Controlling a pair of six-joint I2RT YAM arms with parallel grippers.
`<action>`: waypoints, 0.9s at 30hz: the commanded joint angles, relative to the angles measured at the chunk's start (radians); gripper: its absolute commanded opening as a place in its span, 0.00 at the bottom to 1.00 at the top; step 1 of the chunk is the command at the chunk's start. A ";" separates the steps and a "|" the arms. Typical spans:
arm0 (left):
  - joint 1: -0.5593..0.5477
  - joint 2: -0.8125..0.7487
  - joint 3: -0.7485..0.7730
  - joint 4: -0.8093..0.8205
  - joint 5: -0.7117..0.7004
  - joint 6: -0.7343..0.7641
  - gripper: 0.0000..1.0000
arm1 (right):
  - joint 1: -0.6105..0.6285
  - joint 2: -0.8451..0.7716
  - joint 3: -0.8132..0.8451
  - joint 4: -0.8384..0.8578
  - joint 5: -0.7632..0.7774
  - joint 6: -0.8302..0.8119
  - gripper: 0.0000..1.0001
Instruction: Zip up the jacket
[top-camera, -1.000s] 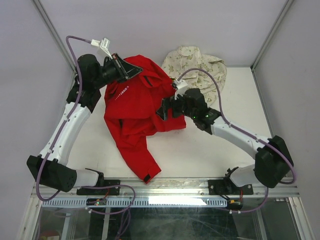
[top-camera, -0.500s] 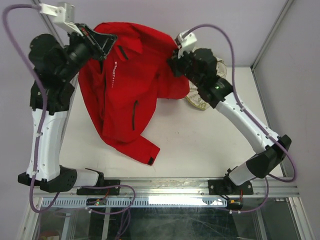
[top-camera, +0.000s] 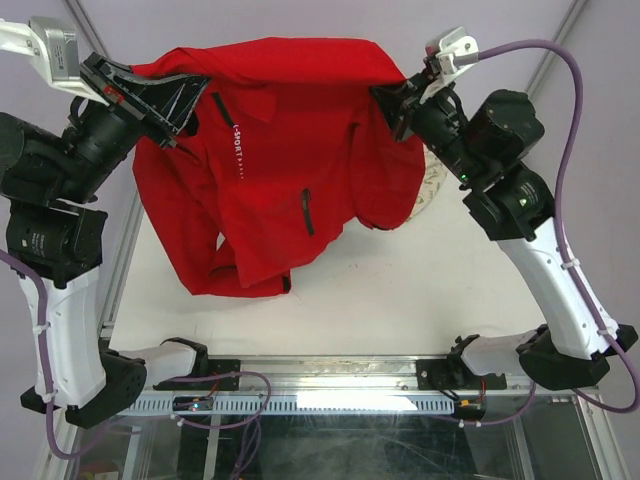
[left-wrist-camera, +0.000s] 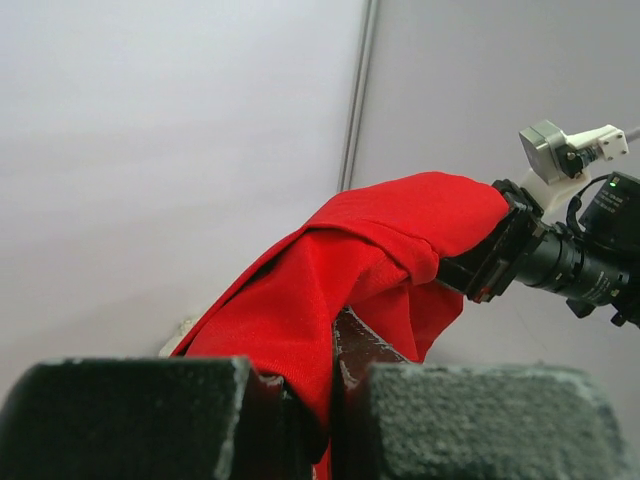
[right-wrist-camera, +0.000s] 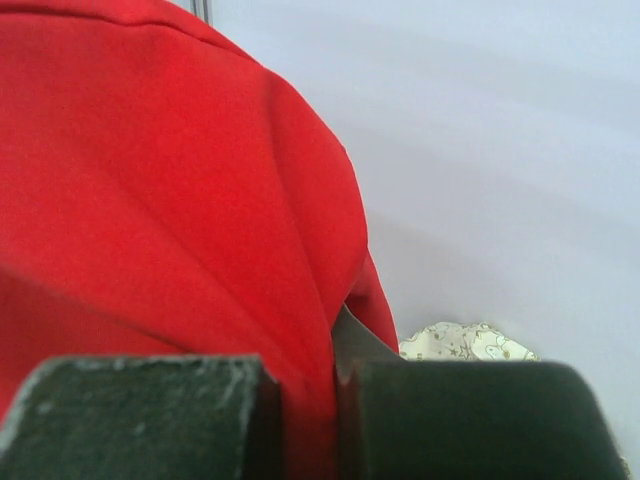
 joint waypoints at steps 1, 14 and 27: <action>0.012 -0.041 -0.007 0.222 -0.038 -0.001 0.00 | -0.026 -0.036 0.027 -0.036 0.110 -0.018 0.00; 0.011 0.292 -0.255 0.251 -0.128 0.009 0.15 | -0.246 0.234 -0.033 -0.140 0.155 0.102 0.10; 0.017 0.455 -0.250 0.133 -0.185 0.051 0.84 | -0.319 0.413 0.036 -0.285 0.127 0.214 0.79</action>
